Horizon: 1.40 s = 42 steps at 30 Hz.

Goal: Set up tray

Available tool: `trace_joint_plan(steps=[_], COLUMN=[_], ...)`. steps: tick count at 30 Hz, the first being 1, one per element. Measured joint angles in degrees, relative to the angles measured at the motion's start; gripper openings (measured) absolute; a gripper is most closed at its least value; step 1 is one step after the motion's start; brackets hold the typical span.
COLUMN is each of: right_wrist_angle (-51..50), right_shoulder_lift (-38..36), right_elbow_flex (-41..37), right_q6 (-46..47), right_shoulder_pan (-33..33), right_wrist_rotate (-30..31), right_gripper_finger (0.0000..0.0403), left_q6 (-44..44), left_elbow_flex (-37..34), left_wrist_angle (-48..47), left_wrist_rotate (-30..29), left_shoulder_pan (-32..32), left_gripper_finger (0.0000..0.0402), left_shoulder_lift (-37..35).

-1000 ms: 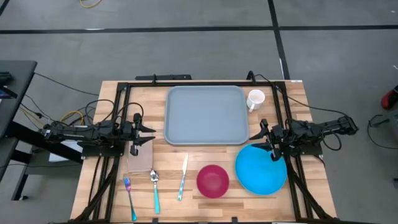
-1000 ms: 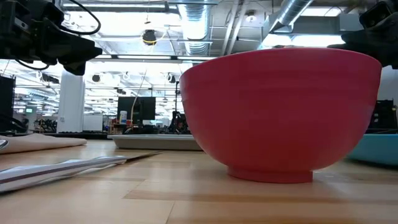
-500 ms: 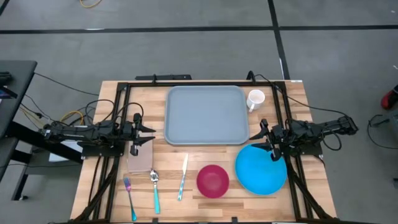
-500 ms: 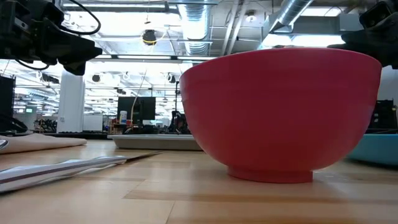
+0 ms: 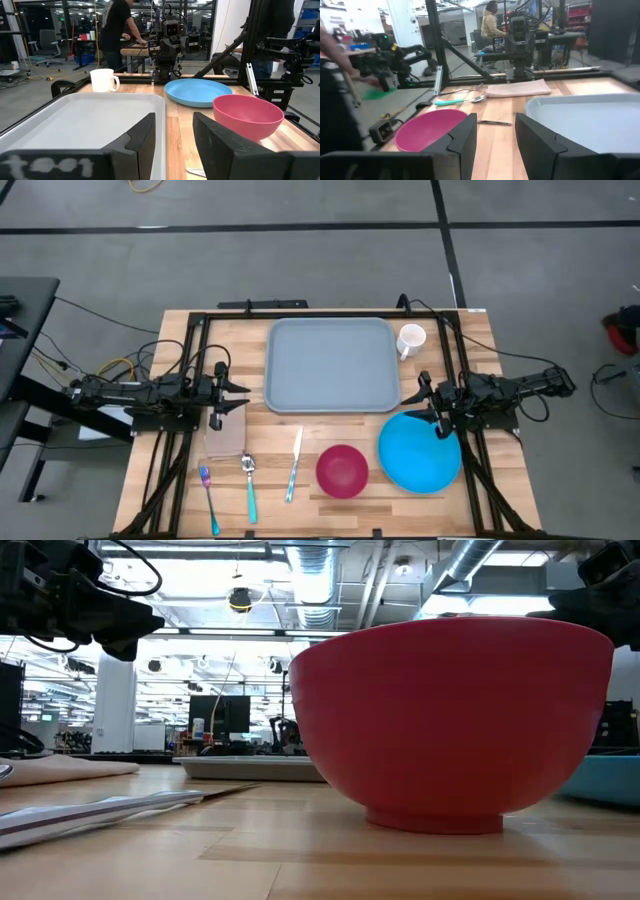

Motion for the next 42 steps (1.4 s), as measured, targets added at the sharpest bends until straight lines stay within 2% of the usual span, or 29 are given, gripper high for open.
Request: trace_joint_plan(steps=[3, 7, 11, 14, 19, 22, 24, 26, 29, 32, 36, 42], right_wrist_angle=[0.3, 0.2, 0.2, 2.6, 7.7, 11.9, 15.5, 17.0, 9.8, -4.5, -20.2, -41.5], right_shoulder_lift=[0.0, 0.0, 0.0, 0.0, -0.1, 0.0, 0.0, 0.0, 0.8, 7.0, 19.8, 43.7], right_elbow_flex=[0.0, 0.0, 0.0, 0.0, 0.0, 0.0, 0.0, 1.1, 6.9, 15.9, 30.1, 50.4], right_q6=[-5.4, -4.6, -0.1, 9.4, 30.5, 38.4, 39.3, 33.9, 28.3, 27.4, 27.3, 29.0], right_shoulder_pan=[-0.7, -1.0, -1.0, -1.0, -1.1, -1.1, -1.3, -1.8, -2.2, -2.8, -4.8, -11.9], right_wrist_rotate=[2.4, 2.0, 2.0, 2.5, 10.7, 19.8, 24.7, 24.9, 26.3, 34.9, 43.0, 42.3], right_gripper_finger=[0.0127, 0.0127, 0.0127, 0.0127, 0.0127, 0.0127, 0.0127, 0.0127, 0.0129, 0.0128, 0.0127, 0.0127], left_q6=[0.0, 0.0, 0.0, 0.0, 0.0, 0.0, 0.0, 0.0, 0.0, 0.0, 0.0, 0.0], left_elbow_flex=[0.0, 0.0, 0.0, 0.0, 0.0, 0.0, 0.0, 0.0, 0.0, 0.0, 0.0, 0.0], left_wrist_angle=[0.0, 0.0, 0.0, 0.0, 0.0, 0.0, 0.0, 0.0, 0.0, 0.0, 0.0, 0.0], left_wrist_rotate=[0.0, 0.0, 0.0, 0.0, 0.0, 0.0, 0.0, 0.0, 0.0, 0.0, 0.0, 0.0], left_shoulder_pan=[0.0, 0.0, 0.0, 0.0, 0.0, 0.0, 0.0, 0.0, 0.0, 0.0, 0.0, 0.0], left_gripper_finger=[0.0122, 0.0122, 0.0122, 0.0122, 0.0122, 0.0122, 0.0122, 0.0122, 0.0122, 0.0122, 0.0122, 0.0122], left_shoulder_lift=[0.0, 0.0, 0.0, 0.0, 0.0, 0.0, 0.0, 0.0, 0.0, 0.0, 0.0, 0.0])
